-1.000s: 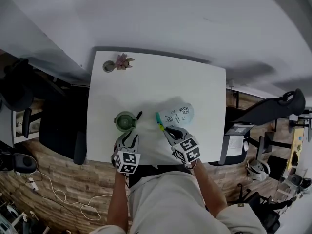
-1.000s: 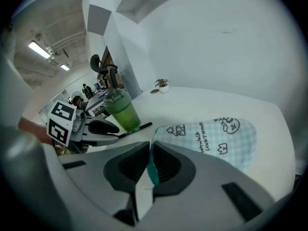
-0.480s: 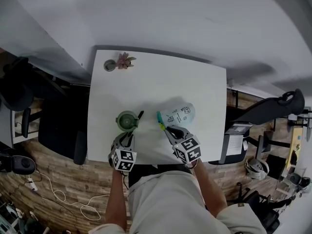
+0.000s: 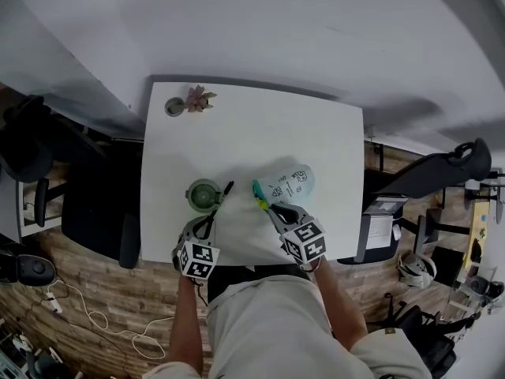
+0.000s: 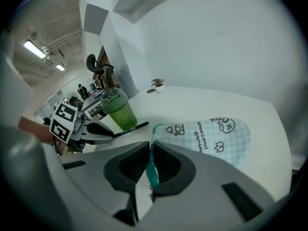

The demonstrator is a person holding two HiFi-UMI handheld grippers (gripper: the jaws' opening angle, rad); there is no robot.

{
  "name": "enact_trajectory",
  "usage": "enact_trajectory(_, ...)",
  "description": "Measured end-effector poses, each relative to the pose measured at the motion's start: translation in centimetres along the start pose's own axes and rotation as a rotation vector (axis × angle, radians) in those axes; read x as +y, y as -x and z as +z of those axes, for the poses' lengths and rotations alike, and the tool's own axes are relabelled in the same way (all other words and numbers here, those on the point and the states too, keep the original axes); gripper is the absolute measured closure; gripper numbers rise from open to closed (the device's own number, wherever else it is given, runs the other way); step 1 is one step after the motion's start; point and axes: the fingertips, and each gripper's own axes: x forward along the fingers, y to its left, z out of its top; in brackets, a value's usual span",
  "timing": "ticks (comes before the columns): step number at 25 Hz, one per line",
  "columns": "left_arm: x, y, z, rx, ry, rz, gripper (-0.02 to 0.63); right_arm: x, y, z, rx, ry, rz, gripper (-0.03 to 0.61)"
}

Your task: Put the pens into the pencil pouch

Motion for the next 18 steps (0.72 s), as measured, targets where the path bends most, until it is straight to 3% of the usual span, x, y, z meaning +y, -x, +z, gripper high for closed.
enact_trajectory(11,-4.8,2.2,2.2,-0.021,-0.160,-0.154,0.577,-0.8,0.8,0.3,-0.027,-0.019,-0.018,0.551)
enact_trajectory(18,-6.8,1.3,3.5,-0.017,-0.219,-0.240,0.577,-1.0,1.2,0.6,-0.043,-0.028,-0.022,0.551)
